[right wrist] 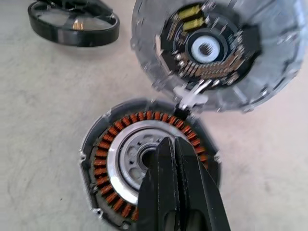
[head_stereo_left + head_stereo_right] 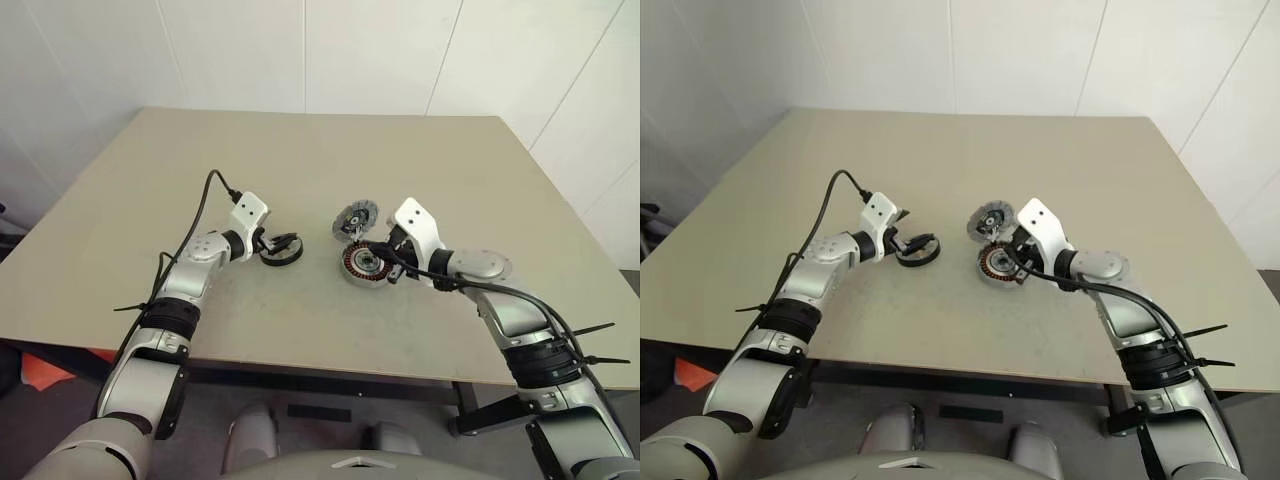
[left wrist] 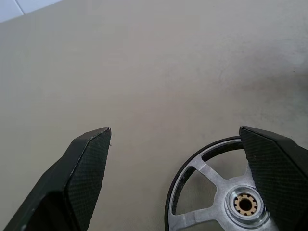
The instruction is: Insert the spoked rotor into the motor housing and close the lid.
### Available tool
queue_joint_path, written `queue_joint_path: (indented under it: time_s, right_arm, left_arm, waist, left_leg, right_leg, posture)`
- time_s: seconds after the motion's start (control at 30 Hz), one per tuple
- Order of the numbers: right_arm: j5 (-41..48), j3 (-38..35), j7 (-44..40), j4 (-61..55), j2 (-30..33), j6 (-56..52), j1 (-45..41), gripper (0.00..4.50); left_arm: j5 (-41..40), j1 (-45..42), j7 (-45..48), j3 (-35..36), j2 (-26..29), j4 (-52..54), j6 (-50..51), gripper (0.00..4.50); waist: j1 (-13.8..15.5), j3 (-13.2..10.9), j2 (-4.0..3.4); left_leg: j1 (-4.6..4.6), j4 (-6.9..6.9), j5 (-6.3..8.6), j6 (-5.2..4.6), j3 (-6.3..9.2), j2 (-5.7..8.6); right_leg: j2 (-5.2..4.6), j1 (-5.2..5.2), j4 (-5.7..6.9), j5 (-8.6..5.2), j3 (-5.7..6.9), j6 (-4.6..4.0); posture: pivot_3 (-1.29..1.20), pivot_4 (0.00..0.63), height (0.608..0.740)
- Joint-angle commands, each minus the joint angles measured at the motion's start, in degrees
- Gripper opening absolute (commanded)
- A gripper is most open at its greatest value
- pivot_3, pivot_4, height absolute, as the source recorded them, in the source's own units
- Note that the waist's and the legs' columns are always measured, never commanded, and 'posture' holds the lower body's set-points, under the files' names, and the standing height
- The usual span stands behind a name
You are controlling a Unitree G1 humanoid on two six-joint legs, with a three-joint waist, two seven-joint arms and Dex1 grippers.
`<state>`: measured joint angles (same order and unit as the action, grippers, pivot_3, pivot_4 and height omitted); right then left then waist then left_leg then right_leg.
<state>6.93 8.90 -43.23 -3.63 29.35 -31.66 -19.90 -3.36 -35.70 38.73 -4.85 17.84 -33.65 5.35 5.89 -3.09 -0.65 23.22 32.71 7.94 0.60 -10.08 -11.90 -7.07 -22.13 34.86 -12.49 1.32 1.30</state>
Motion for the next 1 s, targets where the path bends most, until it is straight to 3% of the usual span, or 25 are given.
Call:
queue_joint_path:
  time_s: [0.03,0.53,0.8,1.0]
  right_arm:
    - [-0.74,1.06,1.25,-0.24,-0.71,1.17,1.11,0.04]
    - [1.24,-2.32,0.74,-4.04,1.99,1.08,-2.63,0.04]
    - [-0.81,1.23,1.94,-0.63,-0.31,1.2,0.8,0.04]
    - [-1.45,-0.2,5.38,2.3,-1.63,1.26,-2.24,0.04]
  left_arm:
    - [0.08,-1.52,0.0,0.64,0.72,1.02,-0.65,4.5]
    - [-0.08,-1.49,0.14,0.76,0.8,1.25,-0.51,4.5]
    - [-0.12,-1.29,0.14,0.85,1.0,1.38,-0.39,4.5]
    - [-0.29,-0.95,0.26,0.89,1.2,2.47,-0.01,4.5]
  waist:
    - [-0.03,0.0,0.0]
    - [-0.02,0.0,-0.01]
    - [-0.03,0.0,-0.01]
    - [-0.2,0.0,-0.01]
  left_leg:
    - [0.01,0.0,0.0,0.0,0.0,0.0]
    - [0.01,-0.02,0.0,0.0,0.0,0.0]
    - [0.02,-0.03,0.0,0.01,0.0,0.0]
    - [-0.01,-0.03,-0.01,0.01,-0.02,0.03]
  right_leg:
    - [0.0,-0.01,0.0,0.0,0.0,0.0]
    - [0.0,-0.03,0.0,0.0,-0.01,0.0]
    - [0.0,-0.03,-0.01,0.0,-0.01,0.0]
    - [0.0,-0.04,-0.01,0.0,-0.01,0.01]
  posture:
    - [0.0,0.0,0.74]
    - [0.0,0.0,0.74]
    - [0.0,0.0,0.74]
    - [0.0,0.0,0.74]
